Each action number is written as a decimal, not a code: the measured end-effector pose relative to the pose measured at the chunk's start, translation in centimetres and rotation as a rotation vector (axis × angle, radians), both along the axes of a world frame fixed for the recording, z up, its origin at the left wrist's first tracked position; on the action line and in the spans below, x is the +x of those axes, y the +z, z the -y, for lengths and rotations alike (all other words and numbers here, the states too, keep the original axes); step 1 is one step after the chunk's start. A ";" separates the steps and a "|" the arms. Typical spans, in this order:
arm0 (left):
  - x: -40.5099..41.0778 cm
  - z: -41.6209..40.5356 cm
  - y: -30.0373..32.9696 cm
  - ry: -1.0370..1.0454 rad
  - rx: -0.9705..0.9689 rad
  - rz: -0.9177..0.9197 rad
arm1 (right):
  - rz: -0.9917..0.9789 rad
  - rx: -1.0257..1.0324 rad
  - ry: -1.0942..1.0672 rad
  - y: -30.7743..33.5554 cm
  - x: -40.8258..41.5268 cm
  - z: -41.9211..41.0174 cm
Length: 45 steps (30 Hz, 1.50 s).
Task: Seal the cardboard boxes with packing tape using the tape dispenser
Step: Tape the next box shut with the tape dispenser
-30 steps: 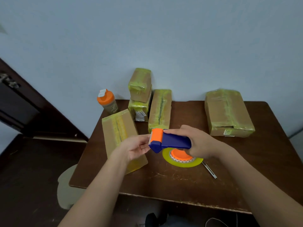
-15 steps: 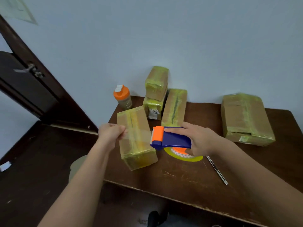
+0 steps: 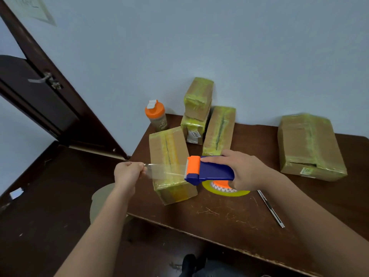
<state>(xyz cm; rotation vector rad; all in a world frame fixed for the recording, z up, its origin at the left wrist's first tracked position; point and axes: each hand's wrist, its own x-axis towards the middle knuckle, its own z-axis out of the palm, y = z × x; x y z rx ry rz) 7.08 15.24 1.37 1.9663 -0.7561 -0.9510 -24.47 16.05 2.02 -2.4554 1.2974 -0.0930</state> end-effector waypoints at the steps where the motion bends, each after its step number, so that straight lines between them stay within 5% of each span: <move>1: -0.3 -0.4 -0.3 0.007 0.004 0.016 | -0.015 -0.012 0.000 0.1 0.0 0.2; 7: -1.3 -1.2 -3.4 0.095 0.052 -0.040 | 0.169 0.145 -0.094 -0.8 -0.1 0.3; 15: 1.1 -0.6 -2.7 0.133 0.071 -0.125 | 0.143 0.130 -0.057 -2.7 2.9 -0.2; 22: 3.2 -1.8 -1.0 0.119 0.043 0.043 | 0.129 0.089 0.003 -1.9 4.9 0.7; 28: 1.6 -2.1 -2.8 0.065 -0.015 -0.012 | -0.019 0.033 0.017 -0.6 2.6 1.4; 36: 1.2 -3.1 -5.3 0.304 -0.007 -0.110 | -0.007 -0.010 0.073 0.1 3.7 0.4; 45: 1.4 -3.0 -5.8 0.284 -0.028 -0.069 | -0.071 -0.016 0.087 0.7 4.3 0.3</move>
